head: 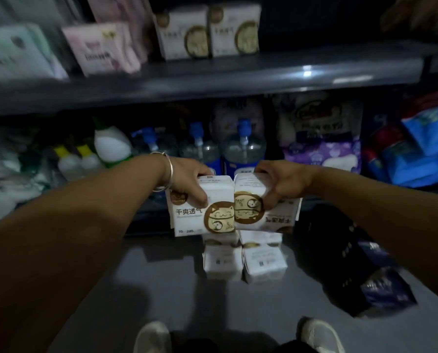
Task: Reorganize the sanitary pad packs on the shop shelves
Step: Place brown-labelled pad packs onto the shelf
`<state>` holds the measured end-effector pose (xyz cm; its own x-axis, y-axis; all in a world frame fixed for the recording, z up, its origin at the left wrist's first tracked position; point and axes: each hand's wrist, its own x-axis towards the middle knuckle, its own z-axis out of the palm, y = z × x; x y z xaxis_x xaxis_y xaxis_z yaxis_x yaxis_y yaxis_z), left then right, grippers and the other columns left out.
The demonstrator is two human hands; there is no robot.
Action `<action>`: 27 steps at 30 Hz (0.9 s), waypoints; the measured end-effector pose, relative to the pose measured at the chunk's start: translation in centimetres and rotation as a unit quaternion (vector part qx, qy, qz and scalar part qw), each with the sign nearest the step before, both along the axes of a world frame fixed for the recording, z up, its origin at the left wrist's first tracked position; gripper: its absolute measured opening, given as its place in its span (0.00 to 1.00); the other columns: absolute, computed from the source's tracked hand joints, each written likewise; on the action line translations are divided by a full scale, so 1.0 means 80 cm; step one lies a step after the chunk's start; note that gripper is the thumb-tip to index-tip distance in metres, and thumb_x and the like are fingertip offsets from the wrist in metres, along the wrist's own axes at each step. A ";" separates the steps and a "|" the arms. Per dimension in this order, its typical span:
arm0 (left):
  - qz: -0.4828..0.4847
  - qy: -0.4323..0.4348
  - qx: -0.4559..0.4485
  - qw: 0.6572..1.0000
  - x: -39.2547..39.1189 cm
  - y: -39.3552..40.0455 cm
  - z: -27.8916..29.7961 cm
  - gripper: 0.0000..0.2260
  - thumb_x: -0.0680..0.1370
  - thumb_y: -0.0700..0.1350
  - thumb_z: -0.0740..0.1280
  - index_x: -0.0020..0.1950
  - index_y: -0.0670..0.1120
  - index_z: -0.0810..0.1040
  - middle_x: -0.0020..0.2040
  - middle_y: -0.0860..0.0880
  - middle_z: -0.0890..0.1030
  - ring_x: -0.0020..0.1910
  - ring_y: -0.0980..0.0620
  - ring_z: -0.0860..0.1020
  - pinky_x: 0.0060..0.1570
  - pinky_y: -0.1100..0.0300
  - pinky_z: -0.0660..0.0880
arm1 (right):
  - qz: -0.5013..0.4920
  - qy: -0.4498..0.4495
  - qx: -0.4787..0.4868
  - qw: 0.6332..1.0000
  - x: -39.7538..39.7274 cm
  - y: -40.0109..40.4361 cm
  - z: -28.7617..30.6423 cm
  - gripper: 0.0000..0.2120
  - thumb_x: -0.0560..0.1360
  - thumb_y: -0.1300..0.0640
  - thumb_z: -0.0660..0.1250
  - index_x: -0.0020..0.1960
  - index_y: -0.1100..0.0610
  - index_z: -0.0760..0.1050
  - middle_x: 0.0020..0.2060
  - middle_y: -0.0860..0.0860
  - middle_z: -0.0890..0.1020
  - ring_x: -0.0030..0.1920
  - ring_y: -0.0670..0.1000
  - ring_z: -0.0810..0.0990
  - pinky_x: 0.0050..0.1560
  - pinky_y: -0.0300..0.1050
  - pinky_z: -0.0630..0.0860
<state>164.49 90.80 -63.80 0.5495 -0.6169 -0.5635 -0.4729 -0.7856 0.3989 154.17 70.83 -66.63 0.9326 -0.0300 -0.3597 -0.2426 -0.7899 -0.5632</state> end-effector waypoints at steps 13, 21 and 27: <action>0.006 -0.135 -0.093 0.987 0.062 0.001 0.216 0.21 0.69 0.45 0.74 0.61 0.52 0.74 0.53 0.51 0.81 0.50 0.51 0.81 0.52 0.53 0.79 | -0.002 -0.118 -0.024 0.993 0.061 -0.010 0.226 0.19 0.64 0.65 0.76 0.50 0.55 0.72 0.48 0.54 0.81 0.46 0.53 0.82 0.45 0.49 0.82; -0.029 -0.167 -0.096 0.981 0.103 -0.019 0.276 0.22 0.70 0.47 0.73 0.62 0.52 0.75 0.54 0.50 0.82 0.50 0.49 0.82 0.54 0.50 0.79 | -0.035 -0.162 -0.034 0.985 0.085 -0.024 0.278 0.18 0.64 0.66 0.75 0.49 0.54 0.74 0.46 0.53 0.82 0.45 0.54 0.83 0.43 0.47 0.82; -0.038 -0.168 -0.115 0.978 0.127 -0.036 0.308 0.20 0.70 0.47 0.74 0.61 0.51 0.76 0.52 0.50 0.83 0.45 0.51 0.83 0.36 0.61 0.79 | -0.061 -0.172 -0.060 0.981 0.103 -0.038 0.308 0.23 0.65 0.64 0.75 0.57 0.61 0.73 0.48 0.56 0.82 0.45 0.55 0.84 0.47 0.52 0.82</action>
<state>174.64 87.96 -39.14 0.6274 -0.7524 -0.2008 -0.6616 -0.6510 0.3721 162.44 67.80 -41.97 0.9850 -0.1724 -0.0104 -0.1512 -0.8321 -0.5336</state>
